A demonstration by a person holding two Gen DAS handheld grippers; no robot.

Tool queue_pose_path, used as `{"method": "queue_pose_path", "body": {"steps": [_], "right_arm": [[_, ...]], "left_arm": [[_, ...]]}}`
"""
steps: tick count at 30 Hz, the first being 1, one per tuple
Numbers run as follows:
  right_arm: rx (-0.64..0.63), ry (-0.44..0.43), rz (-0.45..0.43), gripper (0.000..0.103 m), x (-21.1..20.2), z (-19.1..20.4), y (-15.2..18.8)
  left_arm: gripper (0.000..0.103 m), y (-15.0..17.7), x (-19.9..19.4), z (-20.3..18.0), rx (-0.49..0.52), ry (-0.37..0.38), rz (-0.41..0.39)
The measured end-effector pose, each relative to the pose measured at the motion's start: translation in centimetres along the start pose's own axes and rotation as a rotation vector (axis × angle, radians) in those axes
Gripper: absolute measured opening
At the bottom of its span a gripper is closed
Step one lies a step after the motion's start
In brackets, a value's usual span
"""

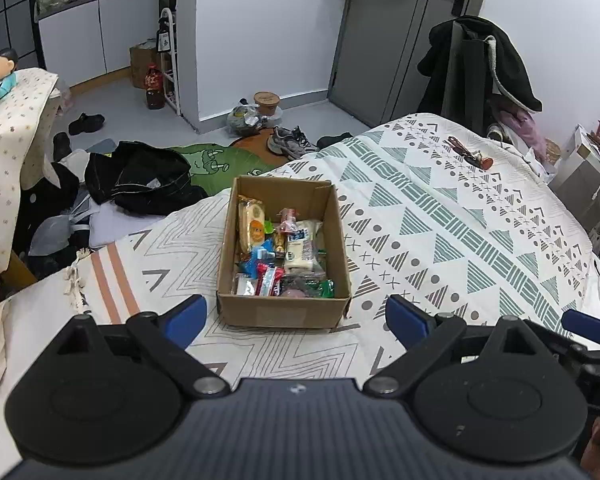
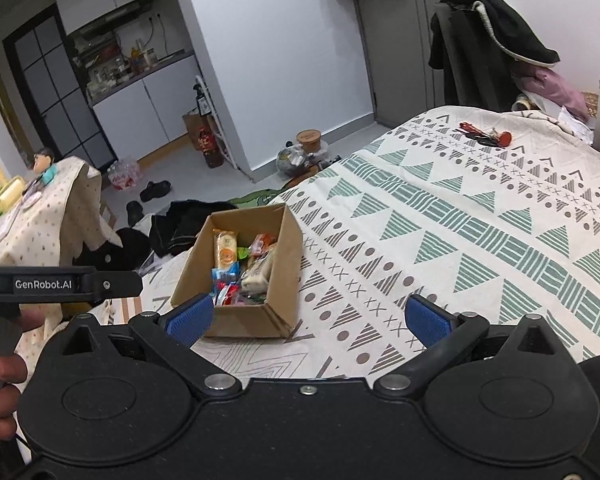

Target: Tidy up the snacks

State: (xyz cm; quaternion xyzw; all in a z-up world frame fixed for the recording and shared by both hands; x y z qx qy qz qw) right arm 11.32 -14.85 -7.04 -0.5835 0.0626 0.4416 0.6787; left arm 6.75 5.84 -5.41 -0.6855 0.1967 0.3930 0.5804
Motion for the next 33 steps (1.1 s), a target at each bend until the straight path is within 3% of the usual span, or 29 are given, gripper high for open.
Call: {"method": "queue_pose_path", "body": {"steps": [33], "right_arm": [[-0.015,0.003,0.012,0.103,0.6,0.8,0.1]], "left_arm": [[0.096,0.8,0.2,1.2,-0.003,-0.011,0.011]]}}
Point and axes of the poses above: each gripper's, at about its wrist camera, not at the fingertips, and x roughly the way its jaws point, z to its left, y to its underside, the point moved 6 cm from there along x, roughly the way its jaws point, and after that the axes turned 7 degrees about -y, right-handed, at the moved point
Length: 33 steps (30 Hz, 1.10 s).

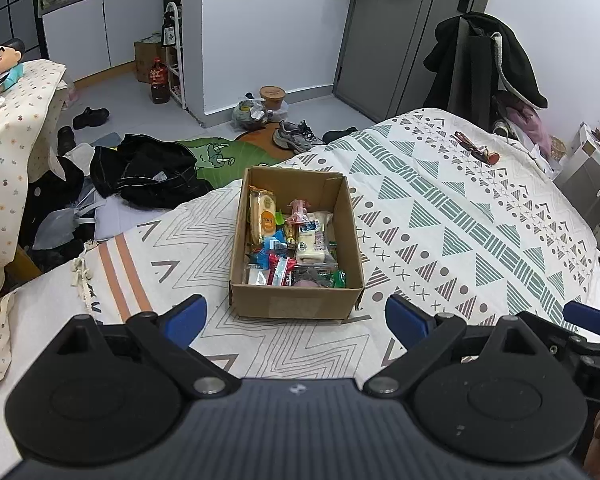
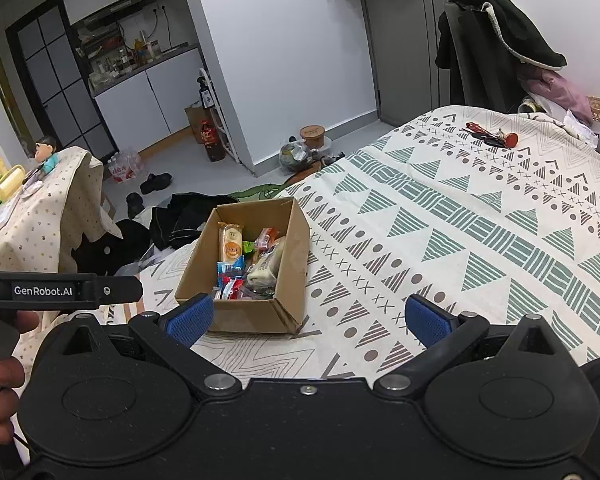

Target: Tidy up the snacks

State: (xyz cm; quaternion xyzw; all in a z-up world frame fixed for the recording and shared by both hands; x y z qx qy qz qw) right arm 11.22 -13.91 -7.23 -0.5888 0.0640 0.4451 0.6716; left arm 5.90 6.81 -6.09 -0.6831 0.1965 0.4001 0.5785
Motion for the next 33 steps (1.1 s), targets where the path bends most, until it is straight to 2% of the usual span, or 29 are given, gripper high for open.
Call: {"method": "queue_pose_path", "body": {"steps": [13,33], "right_arm": [[0.005,0.01,0.005,0.103,0.12,0.04,0.05],[0.01,-0.002,-0.006,0.103,-0.08,-0.29,0.16]], "left_arm": [[0.096,0.35,0.27,-0.72,0.01,0.006,0.021],[0.096,-0.03,-0.28,-0.86,0.028,0.002,0.008]]}}
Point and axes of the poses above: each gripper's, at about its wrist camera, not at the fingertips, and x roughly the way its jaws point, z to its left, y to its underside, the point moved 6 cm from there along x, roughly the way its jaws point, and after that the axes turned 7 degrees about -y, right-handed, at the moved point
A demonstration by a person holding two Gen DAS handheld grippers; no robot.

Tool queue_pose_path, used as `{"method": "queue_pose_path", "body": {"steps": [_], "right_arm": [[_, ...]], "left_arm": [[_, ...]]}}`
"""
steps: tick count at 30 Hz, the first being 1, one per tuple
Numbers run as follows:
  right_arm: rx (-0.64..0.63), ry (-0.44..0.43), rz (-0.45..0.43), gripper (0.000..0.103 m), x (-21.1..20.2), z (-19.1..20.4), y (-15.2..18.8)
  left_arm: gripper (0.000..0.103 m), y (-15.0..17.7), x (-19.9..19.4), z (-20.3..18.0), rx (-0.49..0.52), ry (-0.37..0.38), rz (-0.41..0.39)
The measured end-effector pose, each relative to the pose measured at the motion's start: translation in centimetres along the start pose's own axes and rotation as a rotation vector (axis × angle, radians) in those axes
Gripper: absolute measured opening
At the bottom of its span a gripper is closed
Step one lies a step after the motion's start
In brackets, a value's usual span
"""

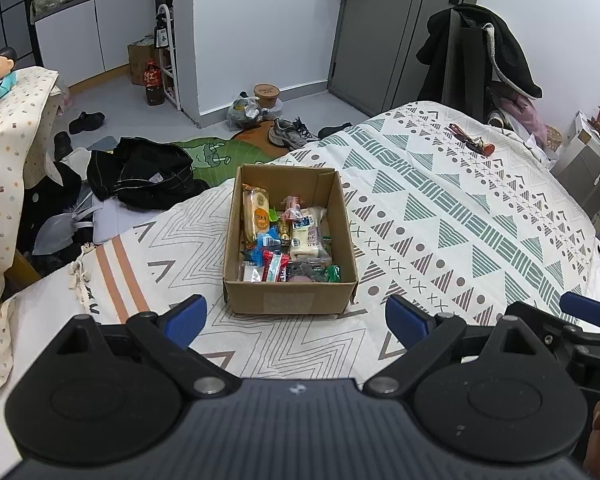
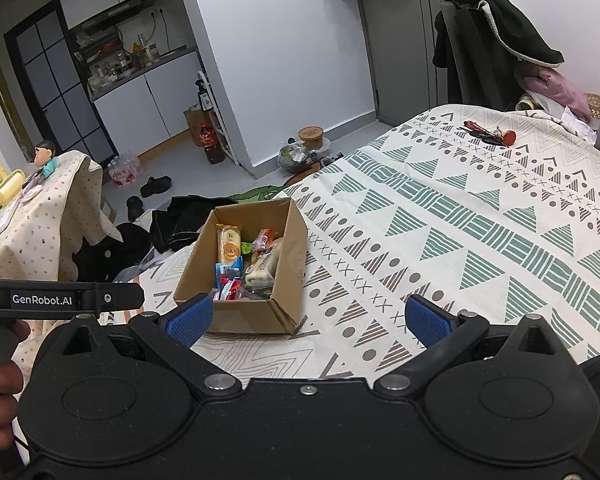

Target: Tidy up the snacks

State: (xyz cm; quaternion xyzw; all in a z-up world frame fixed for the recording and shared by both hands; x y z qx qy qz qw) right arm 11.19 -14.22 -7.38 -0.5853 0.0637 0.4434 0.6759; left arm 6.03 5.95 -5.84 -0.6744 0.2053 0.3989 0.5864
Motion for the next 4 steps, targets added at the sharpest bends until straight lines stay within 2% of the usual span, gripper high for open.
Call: {"method": "queue_pose_path", "body": {"steps": [4], "right_arm": [[0.001,0.0,0.0,0.103,-0.01,-0.01,-0.01]], "left_arm": [[0.096,-0.13,-0.38,-0.01,0.009,0.004,-0.005]]}}
Point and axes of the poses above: each gripper's, at about its wrist camera, not at the fingertips, and x roughly the way its jaws point, z to its left, y to its underside, the point moved 6 cm from there along x, roughly the way its jaws point, and after that the axes turned 7 degrees about -y, right-handed, at the moved point
